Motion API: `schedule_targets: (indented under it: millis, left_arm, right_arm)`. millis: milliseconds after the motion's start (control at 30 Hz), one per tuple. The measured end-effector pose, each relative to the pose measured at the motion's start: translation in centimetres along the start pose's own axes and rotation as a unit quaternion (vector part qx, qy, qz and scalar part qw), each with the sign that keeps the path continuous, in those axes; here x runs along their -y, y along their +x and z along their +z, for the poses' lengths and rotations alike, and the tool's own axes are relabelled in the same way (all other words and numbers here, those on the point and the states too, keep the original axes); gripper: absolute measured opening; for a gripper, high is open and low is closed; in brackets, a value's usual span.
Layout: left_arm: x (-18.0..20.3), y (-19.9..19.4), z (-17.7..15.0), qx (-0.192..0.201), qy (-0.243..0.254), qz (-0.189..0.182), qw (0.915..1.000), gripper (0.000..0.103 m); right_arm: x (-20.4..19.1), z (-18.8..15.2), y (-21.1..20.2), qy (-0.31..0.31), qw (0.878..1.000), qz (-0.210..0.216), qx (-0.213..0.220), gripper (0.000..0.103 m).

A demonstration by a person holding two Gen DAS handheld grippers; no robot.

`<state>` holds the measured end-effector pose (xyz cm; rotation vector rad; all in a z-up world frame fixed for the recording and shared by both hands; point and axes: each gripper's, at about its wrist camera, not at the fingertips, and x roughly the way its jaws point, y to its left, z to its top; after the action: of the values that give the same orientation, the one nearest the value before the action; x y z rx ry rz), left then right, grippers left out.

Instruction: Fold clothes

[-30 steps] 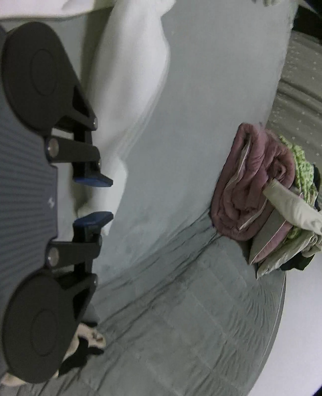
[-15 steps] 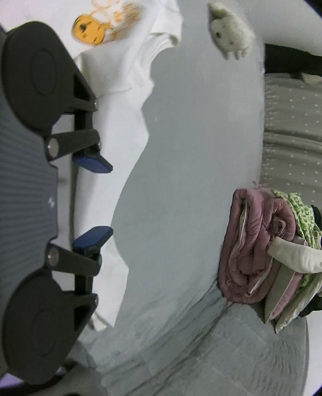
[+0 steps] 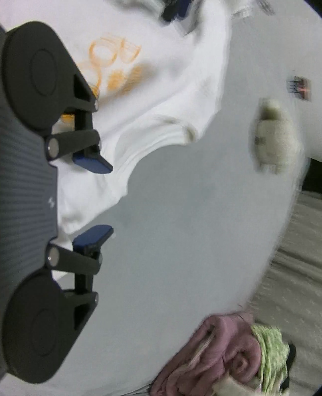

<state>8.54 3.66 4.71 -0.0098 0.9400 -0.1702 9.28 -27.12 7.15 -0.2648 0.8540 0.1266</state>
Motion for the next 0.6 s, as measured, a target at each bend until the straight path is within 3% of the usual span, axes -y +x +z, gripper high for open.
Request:
schedule_targets:
  millis: [200,267,300,333,367,600]
  left_arm:
    - [-0.5,0.5,0.2,-0.009,-0.004,-0.003,0.9999,0.038]
    - [-0.5,0.8,0.2,-0.01,0.0,-0.001,0.9999,0.04]
    - [-0.4,0.9,0.2,-0.01,0.001,0.0,0.9999,0.04]
    - [-0.4,1.0,0.2,-0.01,0.002,0.002,0.9999,0.04]
    - [-0.3,1.0,0.2,-0.01,0.003,0.003,0.9999,0.041]
    - [0.2,1.0,0.0,0.0,-0.005,0.014,0.9999,0.041]
  right_arm:
    - [0.4,2.1,4.6,-0.032,0.995,0.075,-0.055,0.061]
    - [0.5,2.9,6.1,-0.042,0.991,0.1,-0.073,0.056]
    - [0.4,3.1,6.6,-0.049,0.991,0.1,-0.075,0.046]
    - [0.0,3.2,6.7,-0.056,0.993,0.082,-0.068,0.02]
    - [-0.4,3.3,6.7,-0.064,0.994,0.064,-0.06,0.009]
    - [-3.2,4.0,7.4,-0.118,0.991,-0.062,-0.009,0.007]
